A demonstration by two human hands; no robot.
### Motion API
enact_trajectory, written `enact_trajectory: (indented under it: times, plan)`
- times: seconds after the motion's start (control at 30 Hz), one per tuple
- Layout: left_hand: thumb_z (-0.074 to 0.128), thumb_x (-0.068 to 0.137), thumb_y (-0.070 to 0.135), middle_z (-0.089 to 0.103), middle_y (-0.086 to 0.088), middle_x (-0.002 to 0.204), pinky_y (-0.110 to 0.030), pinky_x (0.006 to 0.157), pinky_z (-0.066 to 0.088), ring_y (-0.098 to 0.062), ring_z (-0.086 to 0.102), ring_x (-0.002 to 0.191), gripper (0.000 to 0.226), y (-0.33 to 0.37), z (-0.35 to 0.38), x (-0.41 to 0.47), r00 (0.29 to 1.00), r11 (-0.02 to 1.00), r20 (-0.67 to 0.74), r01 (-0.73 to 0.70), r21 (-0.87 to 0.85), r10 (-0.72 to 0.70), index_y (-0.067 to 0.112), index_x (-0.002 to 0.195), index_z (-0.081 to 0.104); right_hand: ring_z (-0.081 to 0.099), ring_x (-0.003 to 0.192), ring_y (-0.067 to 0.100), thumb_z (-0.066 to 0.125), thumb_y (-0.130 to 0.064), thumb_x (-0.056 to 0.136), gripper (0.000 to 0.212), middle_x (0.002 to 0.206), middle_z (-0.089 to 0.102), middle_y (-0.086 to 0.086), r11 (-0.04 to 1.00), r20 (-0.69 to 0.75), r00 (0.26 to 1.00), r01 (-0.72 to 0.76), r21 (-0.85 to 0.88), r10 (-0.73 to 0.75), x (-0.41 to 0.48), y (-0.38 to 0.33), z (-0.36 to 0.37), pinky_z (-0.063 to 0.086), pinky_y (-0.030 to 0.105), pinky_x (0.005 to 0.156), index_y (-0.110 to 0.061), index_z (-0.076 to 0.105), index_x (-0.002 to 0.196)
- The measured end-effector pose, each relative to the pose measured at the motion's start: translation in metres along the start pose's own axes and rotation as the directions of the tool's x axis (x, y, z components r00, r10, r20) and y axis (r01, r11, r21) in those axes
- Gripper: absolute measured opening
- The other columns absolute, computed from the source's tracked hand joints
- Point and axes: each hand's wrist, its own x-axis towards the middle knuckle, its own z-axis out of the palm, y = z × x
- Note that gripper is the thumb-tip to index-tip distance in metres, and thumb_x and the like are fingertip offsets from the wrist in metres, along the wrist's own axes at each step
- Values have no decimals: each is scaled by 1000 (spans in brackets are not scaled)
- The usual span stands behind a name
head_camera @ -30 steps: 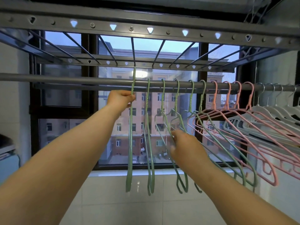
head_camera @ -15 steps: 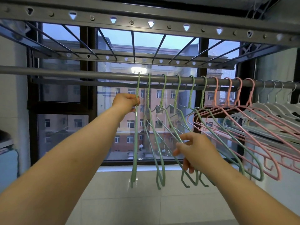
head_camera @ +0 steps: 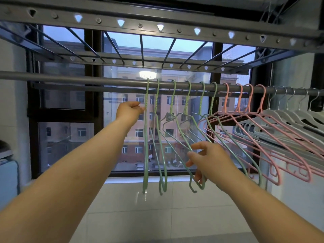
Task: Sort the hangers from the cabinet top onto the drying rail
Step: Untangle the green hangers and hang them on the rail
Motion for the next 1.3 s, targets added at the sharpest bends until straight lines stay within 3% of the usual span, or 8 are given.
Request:
enact_trajectory:
  times: [0.13, 0.27, 0.37, 0.47, 0.7, 1.0, 1.13, 1.3]
  plan:
    - [56, 88, 14, 52, -12, 132, -31, 103, 38, -27, 48, 120, 37, -6, -12, -7, 1000, 1000, -8, -28, -2, 28, 8, 125, 51, 48, 28, 1, 50, -18, 91, 24, 80, 66, 3, 999, -7, 1000, -3, -39, 3, -6, -1, 2, 45, 19, 40, -17, 51, 116]
    - [53, 90, 21, 52, -12, 131, -28, 94, 37, -27, 49, 119, 40, -17, -13, -18, 998, 999, 44, -46, 21, 45, 8, 127, 49, 49, 32, 4, 51, -15, 90, 16, 71, 63, 0, 999, -19, 1000, -10, -52, 9, -14, -3, 9, 43, 20, 38, -25, 48, 79]
    - [46, 93, 28, 46, -10, 138, -28, 95, 35, -27, 44, 124, 44, -20, -2, -23, 992, 996, 126, -29, 86, 18, 10, 133, 42, 50, 45, 9, 51, -16, 91, 7, 77, 66, 2, 996, -51, 999, 15, -91, -20, -19, -2, 14, 42, 22, 46, -20, 53, 96]
    - [42, 94, 31, 38, -9, 144, -35, 104, 33, -29, 40, 128, 50, -12, 3, -15, 989, 992, 149, -18, 124, -1, 11, 139, 31, 51, 50, 4, 50, -18, 92, 30, 87, 68, 2, 986, -55, 998, 24, -167, -33, -21, 0, 18, 40, 20, 50, -13, 51, 121]
    - [50, 92, 22, 44, -10, 140, -32, 104, 33, -27, 42, 126, 46, 8, 12, 6, 989, 993, 145, -34, 111, 18, 10, 135, 40, 48, 35, -9, 49, -18, 92, 32, 70, 66, -4, 989, -64, 997, 21, -144, -31, -20, 5, 22, 38, 14, 44, -12, 49, 123]
    - [52, 88, 3, 61, -20, 116, -36, 93, 48, -32, 59, 107, 22, 19, 0, 23, 999, 999, 31, -3, -49, 4, 0, 109, 59, 44, 31, 0, 52, -16, 90, 12, 55, 63, -7, 996, -45, 999, 27, -90, -31, -18, 6, 24, 35, 9, 34, -22, 53, 100]
    - [51, 89, 0, 60, -21, 116, -31, 86, 49, -32, 60, 105, 22, 16, -5, 25, 1000, 996, 12, 19, -89, -18, 0, 109, 58, 41, 30, 3, 53, -15, 89, 22, 48, 61, -8, 995, -56, 998, 19, -102, -25, -16, 8, 26, 35, 10, 33, -17, 56, 110]
    - [51, 88, -1, 60, -22, 117, -38, 94, 49, -32, 59, 107, 22, 4, -3, 24, 999, 996, 39, 39, -78, -36, -2, 109, 58, 42, 29, 3, 54, -17, 89, 24, 39, 59, -16, 992, -53, 996, 59, -114, -65, -14, 10, 26, 35, 11, 33, -35, 44, 77]
